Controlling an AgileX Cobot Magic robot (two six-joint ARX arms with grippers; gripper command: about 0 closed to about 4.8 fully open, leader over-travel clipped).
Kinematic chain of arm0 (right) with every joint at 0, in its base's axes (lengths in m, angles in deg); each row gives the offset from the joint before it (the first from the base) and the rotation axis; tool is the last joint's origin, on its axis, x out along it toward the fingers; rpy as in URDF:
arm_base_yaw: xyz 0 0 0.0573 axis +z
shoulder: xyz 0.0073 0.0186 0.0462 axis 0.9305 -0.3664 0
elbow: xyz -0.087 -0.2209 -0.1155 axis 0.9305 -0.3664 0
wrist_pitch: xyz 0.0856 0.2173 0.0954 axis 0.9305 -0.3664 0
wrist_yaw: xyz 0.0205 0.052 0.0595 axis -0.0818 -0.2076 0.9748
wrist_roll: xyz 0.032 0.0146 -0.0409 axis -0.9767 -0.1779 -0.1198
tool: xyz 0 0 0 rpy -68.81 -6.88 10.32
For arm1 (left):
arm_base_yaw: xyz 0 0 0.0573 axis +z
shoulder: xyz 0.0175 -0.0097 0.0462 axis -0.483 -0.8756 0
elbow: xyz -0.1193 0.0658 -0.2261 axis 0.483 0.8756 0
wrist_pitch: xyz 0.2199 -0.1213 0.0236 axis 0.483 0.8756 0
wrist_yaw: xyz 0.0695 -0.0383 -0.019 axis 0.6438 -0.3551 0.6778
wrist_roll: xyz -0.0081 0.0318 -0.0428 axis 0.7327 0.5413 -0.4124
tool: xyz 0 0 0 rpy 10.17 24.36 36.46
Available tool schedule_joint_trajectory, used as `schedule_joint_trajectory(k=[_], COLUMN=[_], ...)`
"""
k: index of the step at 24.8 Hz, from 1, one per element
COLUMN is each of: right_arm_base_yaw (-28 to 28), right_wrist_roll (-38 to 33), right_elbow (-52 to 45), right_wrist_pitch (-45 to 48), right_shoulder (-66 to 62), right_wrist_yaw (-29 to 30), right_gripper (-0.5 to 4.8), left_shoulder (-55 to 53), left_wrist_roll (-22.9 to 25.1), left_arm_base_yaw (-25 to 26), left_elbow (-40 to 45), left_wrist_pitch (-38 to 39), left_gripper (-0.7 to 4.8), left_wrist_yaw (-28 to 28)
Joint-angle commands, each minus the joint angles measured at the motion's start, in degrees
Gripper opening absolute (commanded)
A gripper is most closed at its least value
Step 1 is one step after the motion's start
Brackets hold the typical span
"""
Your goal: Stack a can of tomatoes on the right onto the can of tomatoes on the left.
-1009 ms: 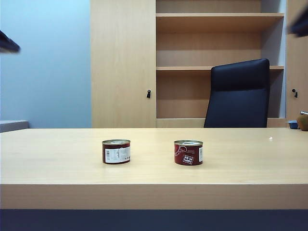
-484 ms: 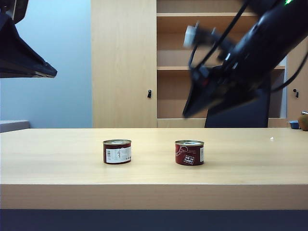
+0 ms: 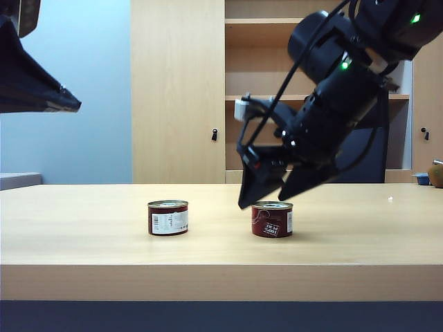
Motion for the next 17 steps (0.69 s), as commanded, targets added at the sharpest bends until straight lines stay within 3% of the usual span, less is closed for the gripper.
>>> schedule_joint_trajectory(k=[1,12,17], right_arm_base_yaw=[0.02,0.04,0.57], right_wrist_roll=[0.07,0.04,0.04], right_elbow=[0.02,0.07,0.85], right_wrist_pitch=[0.09,0.81,1.27], right_shoulder=[-0.59,-1.53,-1.44], right_wrist_yaw=[-0.76,-1.16,-1.18], right_gripper=[4.36,2.67,2.59], left_shoulder=[0.35,0.35,0.37], left_wrist_roll=[0.02,0.07,0.07], left_arm_base_yaw=[-0.02,0.07,0.07], left_elbow=[-0.15,-0.17,-0.17], left_wrist_pitch=[3.37,3.45,1.73], left_gripper=[-0.04,-0.05,-0.05], left_wrist_yaw=[-0.92,-0.68,2.78])
